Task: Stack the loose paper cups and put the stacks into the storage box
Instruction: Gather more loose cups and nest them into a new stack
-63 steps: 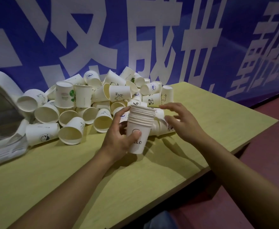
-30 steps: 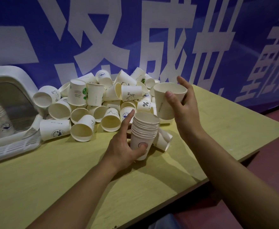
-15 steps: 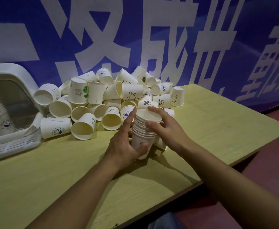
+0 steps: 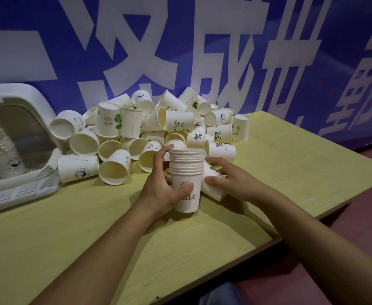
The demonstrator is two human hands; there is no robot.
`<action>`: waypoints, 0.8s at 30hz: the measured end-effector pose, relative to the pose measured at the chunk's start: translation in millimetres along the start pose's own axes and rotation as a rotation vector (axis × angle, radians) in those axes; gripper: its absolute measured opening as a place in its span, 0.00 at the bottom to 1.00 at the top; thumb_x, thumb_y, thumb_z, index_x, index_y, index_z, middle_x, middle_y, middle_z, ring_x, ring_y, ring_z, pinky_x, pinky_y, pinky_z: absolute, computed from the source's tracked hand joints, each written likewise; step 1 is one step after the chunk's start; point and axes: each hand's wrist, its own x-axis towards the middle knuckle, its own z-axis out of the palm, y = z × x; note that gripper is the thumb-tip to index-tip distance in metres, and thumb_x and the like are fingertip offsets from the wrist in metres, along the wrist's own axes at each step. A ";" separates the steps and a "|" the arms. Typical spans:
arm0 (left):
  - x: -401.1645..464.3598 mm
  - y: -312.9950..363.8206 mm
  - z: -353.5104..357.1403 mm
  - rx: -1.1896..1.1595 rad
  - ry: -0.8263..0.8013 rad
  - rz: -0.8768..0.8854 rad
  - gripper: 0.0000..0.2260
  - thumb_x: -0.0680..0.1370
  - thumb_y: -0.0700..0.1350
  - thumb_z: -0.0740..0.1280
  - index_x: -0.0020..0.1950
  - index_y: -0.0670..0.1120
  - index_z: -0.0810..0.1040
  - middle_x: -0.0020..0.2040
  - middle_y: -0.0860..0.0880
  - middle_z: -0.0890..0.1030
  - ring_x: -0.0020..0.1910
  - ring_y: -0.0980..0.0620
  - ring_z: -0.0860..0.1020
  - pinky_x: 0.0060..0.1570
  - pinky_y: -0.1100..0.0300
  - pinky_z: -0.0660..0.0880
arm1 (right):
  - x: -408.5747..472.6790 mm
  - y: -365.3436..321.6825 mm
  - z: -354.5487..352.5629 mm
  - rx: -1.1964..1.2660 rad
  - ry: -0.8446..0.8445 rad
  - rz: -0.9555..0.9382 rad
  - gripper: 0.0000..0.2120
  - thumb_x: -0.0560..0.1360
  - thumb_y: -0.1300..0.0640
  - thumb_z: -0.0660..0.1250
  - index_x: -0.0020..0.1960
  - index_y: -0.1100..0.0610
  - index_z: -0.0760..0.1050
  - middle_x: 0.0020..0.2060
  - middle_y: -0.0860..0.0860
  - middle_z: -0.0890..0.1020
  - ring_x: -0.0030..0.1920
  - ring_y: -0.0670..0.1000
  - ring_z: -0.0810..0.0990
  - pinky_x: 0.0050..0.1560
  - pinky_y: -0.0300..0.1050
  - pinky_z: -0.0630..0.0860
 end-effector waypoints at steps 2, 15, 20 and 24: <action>1.8 -1.2 1.3 -0.043 -0.007 -0.010 0.41 0.59 0.61 0.72 0.66 0.77 0.55 0.60 0.55 0.76 0.52 0.56 0.81 0.52 0.54 0.80 | -1.8 -0.8 -3.6 0.009 0.071 -0.002 0.30 0.75 0.47 0.71 0.74 0.39 0.63 0.58 0.51 0.78 0.55 0.50 0.78 0.59 0.49 0.76; -3.8 11.7 1.3 -0.041 -0.203 0.017 0.48 0.60 0.59 0.72 0.73 0.78 0.47 0.64 0.66 0.69 0.54 0.77 0.73 0.45 0.72 0.75 | 4.9 -57.0 -7.8 0.658 0.442 -0.301 0.28 0.77 0.52 0.70 0.72 0.38 0.63 0.58 0.45 0.75 0.53 0.38 0.80 0.46 0.37 0.80; -0.2 3.1 2.2 -0.121 -0.133 0.044 0.55 0.61 0.56 0.74 0.77 0.69 0.41 0.63 0.63 0.75 0.57 0.66 0.79 0.50 0.70 0.76 | 6.2 -50.0 19.8 0.573 0.265 -0.274 0.23 0.74 0.46 0.66 0.68 0.45 0.72 0.57 0.50 0.81 0.54 0.44 0.81 0.54 0.42 0.77; 0.3 3.3 2.3 -0.173 -0.103 0.059 0.50 0.61 0.54 0.73 0.74 0.71 0.46 0.64 0.61 0.74 0.56 0.68 0.79 0.49 0.73 0.75 | 9.0 -38.7 18.1 0.527 0.263 -0.257 0.27 0.73 0.38 0.60 0.65 0.51 0.78 0.58 0.45 0.82 0.59 0.45 0.79 0.59 0.47 0.76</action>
